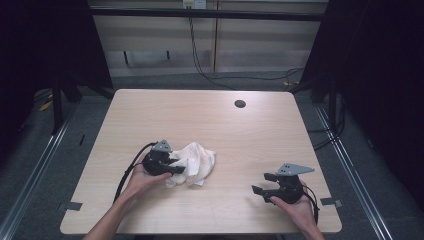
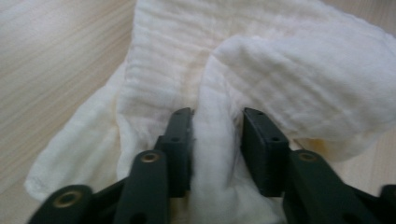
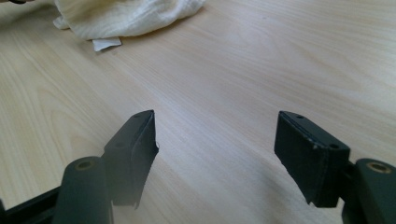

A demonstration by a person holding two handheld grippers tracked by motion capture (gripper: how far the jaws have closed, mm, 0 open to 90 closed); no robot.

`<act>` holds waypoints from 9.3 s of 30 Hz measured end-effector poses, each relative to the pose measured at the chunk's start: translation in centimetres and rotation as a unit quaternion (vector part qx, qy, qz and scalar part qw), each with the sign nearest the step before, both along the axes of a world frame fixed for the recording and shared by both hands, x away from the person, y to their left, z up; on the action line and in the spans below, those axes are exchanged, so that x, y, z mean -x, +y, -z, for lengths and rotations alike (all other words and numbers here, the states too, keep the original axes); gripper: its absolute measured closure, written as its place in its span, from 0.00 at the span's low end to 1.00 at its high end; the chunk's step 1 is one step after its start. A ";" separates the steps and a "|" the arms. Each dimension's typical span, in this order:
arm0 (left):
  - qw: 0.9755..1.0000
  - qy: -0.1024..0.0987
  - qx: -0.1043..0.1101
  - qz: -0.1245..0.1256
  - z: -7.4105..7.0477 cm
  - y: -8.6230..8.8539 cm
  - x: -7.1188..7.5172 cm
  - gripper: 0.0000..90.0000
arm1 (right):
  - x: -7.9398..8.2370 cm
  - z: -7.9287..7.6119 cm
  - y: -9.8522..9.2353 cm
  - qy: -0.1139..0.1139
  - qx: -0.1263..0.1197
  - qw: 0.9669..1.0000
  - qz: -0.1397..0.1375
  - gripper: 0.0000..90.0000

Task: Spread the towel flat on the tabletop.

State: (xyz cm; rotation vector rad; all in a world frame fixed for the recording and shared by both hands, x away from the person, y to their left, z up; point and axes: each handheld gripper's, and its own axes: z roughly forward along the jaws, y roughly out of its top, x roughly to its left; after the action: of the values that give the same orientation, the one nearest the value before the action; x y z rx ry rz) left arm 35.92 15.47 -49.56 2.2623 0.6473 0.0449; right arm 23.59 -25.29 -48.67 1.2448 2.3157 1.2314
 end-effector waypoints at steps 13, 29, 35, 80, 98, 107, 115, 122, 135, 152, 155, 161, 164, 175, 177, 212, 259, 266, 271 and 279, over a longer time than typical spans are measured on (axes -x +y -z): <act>0.999 0.012 0.008 0.034 0.3 -1.1 1.6 0.85 | 0.0 0.1 0.3 0.007 0.009 1.000 -0.005 0.33; 0.998 0.020 0.024 0.059 0.4 -3.9 3.4 0.85 | 0.0 0.1 0.6 0.005 0.019 1.000 -0.009 0.33; 0.997 0.019 0.021 0.072 0.4 -4.8 4.2 0.86 | 0.1 0.1 0.9 -0.005 0.032 0.999 -0.006 0.36; 0.989 -0.053 -0.031 0.133 -0.2 -5.5 9.6 0.70 | 0.1 -0.1 0.9 -0.011 0.022 1.000 0.006 0.27; 0.988 -0.044 0.091 0.119 -4.5 -4.8 9.3 0.97 | 0.1 -0.1 1.2 -0.016 0.032 0.999 0.002 0.28; 0.983 -0.089 0.128 0.094 -9.0 -4.0 7.6 0.97 | 0.1 -0.2 1.6 -0.015 0.026 1.000 -0.005 0.28; 0.980 -0.111 0.156 0.058 -11.9 -2.8 5.6 0.98 | 0.4 -0.4 1.9 -0.018 0.024 0.999 -0.014 0.29; 0.977 -0.133 0.160 0.035 -14.4 -1.8 5.2 0.98 | 0.5 -1.0 2.2 -0.028 0.014 0.999 -0.025 0.35; 0.980 -0.104 0.160 -0.064 -11.1 4.0 1.9 0.97 | 0.2 -1.5 5.2 -0.033 0.006 0.996 -0.081 0.47; 0.978 -0.094 0.151 -0.112 -8.8 7.4 0.8 0.97 | -2.0 -2.7 9.0 -0.038 -0.001 0.989 -0.142 0.61; 0.976 -0.090 0.161 -0.116 -8.5 7.5 0.5 0.97 | -3.1 -2.7 10.0 -0.035 -0.003 0.987 -0.155 0.64; 0.978 -0.078 0.150 -0.122 -7.2 7.1 0.3 0.97 | -5.3 -1.9 12.7 -0.031 0.019 0.982 -0.187 0.73; 0.978 -0.074 0.152 -0.122 -7.0 7.3 0.1 0.97 | -6.5 -1.1 14.2 -0.020 0.021 0.979 -0.204 0.80; 0.977 -0.080 0.152 -0.126 -7.2 7.9 0.0 0.97 | -6.8 1.0 15.3 -0.005 0.039 0.973 -0.228 0.80; 0.976 -0.081 0.154 -0.128 -7.2 8.0 0.0 0.97 | -6.8 1.3 15.6 -0.006 0.058 0.972 -0.227 0.80; 0.976 -0.100 0.173 -0.089 -9.5 7.0 1.5 0.97 | -7.5 -8.6 7.4 -0.089 -0.068 0.987 -0.118 0.98; 0.952 -0.212 0.223 -0.007 -20.7 6.5 10.0 0.97 | 2.2 -20.8 1.7 -0.269 -0.103 0.953 -0.096 0.98; 0.968 -0.170 0.183 -0.009 -17.1 5.1 7.0 0.97 | -0.4 -18.1 1.5 -0.222 -0.078 0.968 -0.083 0.98; 0.976 -0.134 0.168 -0.030 -14.4 5.4 4.2 0.97 | -2.8 -15.4 1.3 -0.179 -0.068 0.979 -0.073 0.98; 0.982 -0.101 0.153 -0.047 -12.1 5.5 1.9 0.97 | -4.7 -13.2 2.4 -0.139 -0.049 0.986 -0.081 0.98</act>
State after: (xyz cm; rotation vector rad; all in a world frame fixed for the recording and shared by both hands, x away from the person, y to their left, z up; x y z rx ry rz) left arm 34.01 20.92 -37.49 1.9012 0.6076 0.2047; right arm 28.31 -22.90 -35.45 0.8594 2.2084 1.4825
